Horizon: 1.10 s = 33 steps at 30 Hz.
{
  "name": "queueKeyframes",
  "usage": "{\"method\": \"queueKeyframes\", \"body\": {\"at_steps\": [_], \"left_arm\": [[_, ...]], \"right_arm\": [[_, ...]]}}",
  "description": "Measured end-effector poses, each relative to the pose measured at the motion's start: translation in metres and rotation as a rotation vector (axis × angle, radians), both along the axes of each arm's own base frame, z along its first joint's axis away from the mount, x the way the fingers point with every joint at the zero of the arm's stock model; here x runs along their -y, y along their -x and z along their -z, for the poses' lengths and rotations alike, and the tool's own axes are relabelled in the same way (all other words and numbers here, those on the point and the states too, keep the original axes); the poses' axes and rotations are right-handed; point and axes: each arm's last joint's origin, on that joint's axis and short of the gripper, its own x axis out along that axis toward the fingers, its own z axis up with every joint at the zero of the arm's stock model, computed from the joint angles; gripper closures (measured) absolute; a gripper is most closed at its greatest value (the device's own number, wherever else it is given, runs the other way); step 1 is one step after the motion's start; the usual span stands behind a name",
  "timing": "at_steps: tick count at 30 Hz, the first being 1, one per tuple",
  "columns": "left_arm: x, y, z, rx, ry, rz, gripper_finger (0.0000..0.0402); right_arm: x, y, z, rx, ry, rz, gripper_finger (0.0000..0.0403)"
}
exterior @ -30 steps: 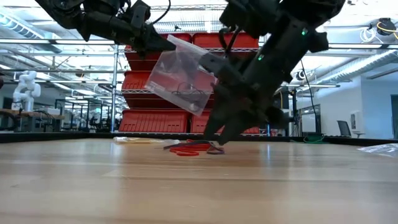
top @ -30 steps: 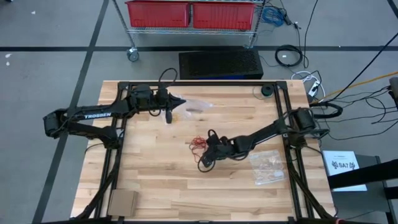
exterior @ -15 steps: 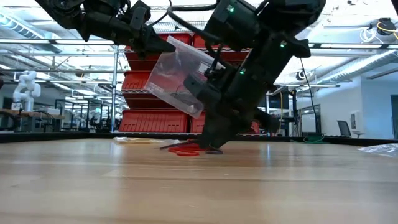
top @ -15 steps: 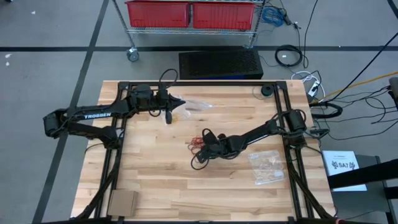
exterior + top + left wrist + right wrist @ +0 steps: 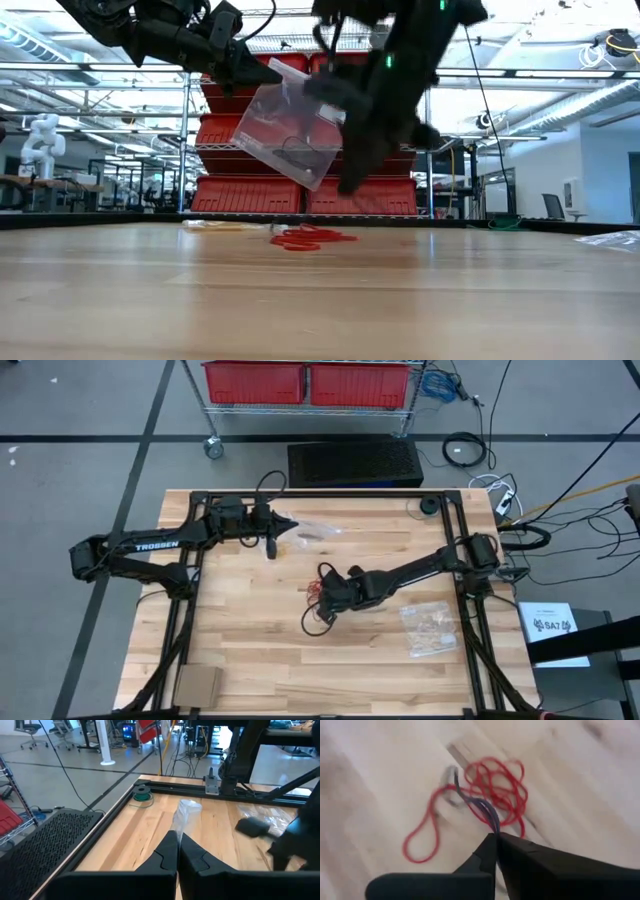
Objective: Sort rubber bands
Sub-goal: Put the purple rubber band into the top right transparent zip bag
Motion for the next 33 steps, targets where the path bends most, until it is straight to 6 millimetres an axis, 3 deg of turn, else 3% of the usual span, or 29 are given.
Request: {"method": "queueKeyframes", "body": {"at_steps": [7,13,17,26,33], "left_arm": [[0.0,0.0,0.001,-0.004,0.003,-0.002,0.0401],[0.001,0.0,0.001,-0.01,0.006,0.004,0.0401],[0.005,-0.002,0.001,-0.014,0.008,0.021,0.0401],[0.014,-0.01,0.005,-0.016,0.047,0.06,0.0401],[0.014,-0.02,0.01,0.019,0.067,0.07,0.0401]], "right_arm": [[0.011,0.015,-0.061,0.117,0.089,-0.1,0.0402],[0.036,0.04,-0.114,0.208,0.262,-0.108,0.0403],[0.057,0.054,-0.139,0.233,0.37,-0.098,0.0403],[0.096,0.055,-0.149,0.227,0.457,-0.146,0.0403],[0.104,0.053,-0.152,0.248,0.475,-0.17,0.0403]]}}
